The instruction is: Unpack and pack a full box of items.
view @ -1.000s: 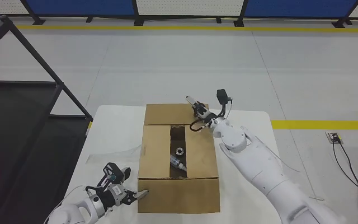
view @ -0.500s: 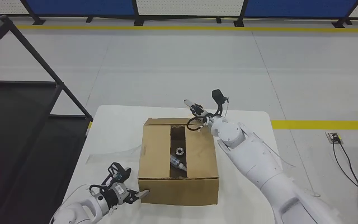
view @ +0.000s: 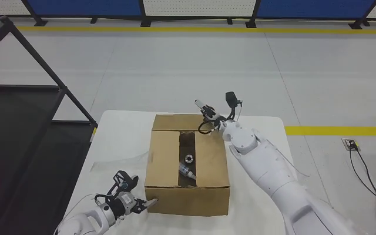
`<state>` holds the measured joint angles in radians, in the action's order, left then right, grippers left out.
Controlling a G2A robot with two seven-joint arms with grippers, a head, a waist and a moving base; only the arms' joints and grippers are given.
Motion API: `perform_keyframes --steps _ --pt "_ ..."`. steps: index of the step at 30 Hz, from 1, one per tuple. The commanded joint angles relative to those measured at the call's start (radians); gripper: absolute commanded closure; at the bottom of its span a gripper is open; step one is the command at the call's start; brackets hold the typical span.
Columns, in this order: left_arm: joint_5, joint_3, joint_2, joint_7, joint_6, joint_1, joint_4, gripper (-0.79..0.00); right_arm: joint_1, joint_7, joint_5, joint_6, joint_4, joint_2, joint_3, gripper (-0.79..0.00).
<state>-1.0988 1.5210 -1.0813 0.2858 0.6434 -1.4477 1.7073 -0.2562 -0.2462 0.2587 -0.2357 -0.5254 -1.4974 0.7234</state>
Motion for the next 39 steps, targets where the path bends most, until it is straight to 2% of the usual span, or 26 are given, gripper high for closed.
perform_keyframes --steps 1,6,9,12,18,25,39 --pt "0.030 0.019 0.003 -0.008 0.012 -0.006 0.006 -0.785 -0.009 -0.054 0.006 -0.052 -0.016 0.008 0.019 -0.785" --pt "0.131 0.081 0.011 -0.020 0.053 -0.025 0.019 -0.785 -0.037 -0.292 0.028 -0.126 -0.081 0.036 0.061 -0.785" --pt "0.198 0.122 0.016 -0.016 0.070 -0.033 0.017 -0.785 -0.052 -0.411 0.010 -0.113 -0.121 0.053 0.075 -0.785" --pt "0.238 0.155 0.019 -0.020 0.046 -0.034 0.010 -0.785 -0.071 -0.479 -0.036 -0.082 -0.167 0.064 0.073 -0.785" --pt "0.277 0.186 0.022 -0.027 0.008 -0.034 -0.003 -0.785 -0.106 -0.506 -0.109 -0.010 -0.239 0.075 0.072 -0.785" --pt "0.289 0.197 0.024 -0.032 -0.010 -0.036 -0.002 -0.785 -0.126 -0.528 -0.112 0.028 -0.260 0.067 0.067 -0.785" --pt "0.274 0.178 0.026 -0.045 -0.037 -0.042 0.007 -0.785 -0.089 -0.616 -0.012 -0.023 -0.142 0.001 0.026 -0.785"
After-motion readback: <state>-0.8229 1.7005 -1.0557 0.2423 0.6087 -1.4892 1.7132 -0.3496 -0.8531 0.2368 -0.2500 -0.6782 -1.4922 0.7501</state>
